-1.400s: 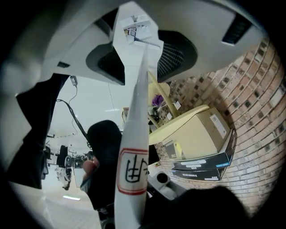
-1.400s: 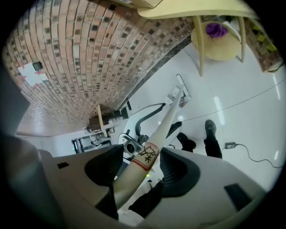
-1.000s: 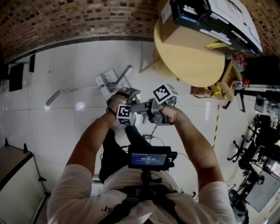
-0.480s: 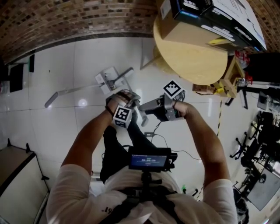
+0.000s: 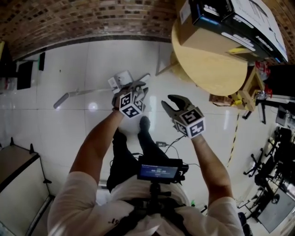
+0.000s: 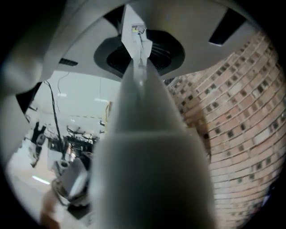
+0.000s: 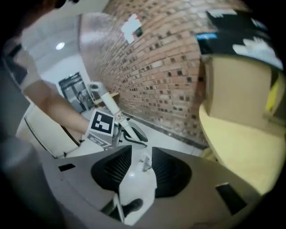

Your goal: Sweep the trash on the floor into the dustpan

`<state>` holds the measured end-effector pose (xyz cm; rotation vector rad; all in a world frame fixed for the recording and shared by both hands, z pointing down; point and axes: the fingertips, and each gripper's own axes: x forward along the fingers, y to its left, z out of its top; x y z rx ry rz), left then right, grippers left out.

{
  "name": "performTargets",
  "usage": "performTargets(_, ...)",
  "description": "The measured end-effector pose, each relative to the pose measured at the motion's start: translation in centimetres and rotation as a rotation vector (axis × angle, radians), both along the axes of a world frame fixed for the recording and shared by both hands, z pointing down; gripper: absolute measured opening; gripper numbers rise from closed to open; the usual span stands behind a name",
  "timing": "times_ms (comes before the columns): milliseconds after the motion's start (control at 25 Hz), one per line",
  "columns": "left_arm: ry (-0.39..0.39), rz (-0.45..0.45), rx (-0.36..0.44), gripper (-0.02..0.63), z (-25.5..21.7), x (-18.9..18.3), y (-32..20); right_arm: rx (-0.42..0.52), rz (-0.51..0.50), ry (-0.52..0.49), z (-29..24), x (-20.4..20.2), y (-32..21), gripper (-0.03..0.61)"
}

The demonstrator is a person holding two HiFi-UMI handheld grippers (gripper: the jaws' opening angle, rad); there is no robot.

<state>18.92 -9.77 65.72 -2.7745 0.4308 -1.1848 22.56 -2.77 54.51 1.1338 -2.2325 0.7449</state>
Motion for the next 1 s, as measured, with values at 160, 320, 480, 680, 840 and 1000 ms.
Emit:
performTargets(160,0.039,-0.125,-0.097,0.080,-0.1,-0.3,-1.5,0.187,-0.179,0.180,-2.0,-6.6,-3.1,0.129)
performTargets(320,0.030,-0.131,-0.115,0.081,-0.1,-0.3,-1.4,0.328,-0.245,0.262,-4.2,-9.7,-4.8,0.120)
performTargets(480,0.015,-0.109,-0.112,0.085,-0.2,-0.3,-0.7,0.358,-0.306,0.280,-5.1,-10.9,-5.3,0.101)
performTargets(680,-0.015,-0.112,-0.100,0.114,-0.5,-1.3,-1.0,0.324,-0.307,0.330,-5.1,-10.5,-5.8,0.097)
performTargets(840,-0.053,-0.132,-0.092,0.127,-0.3,-4.3,-1.0,0.320,-0.370,0.374,-5.5,-9.2,-6.8,0.095)
performTargets(1000,-0.034,-0.186,-0.091,0.127,-2.1,-7.5,-0.5,0.320,-0.455,0.411,-6.1,-8.4,-7.6,0.095)
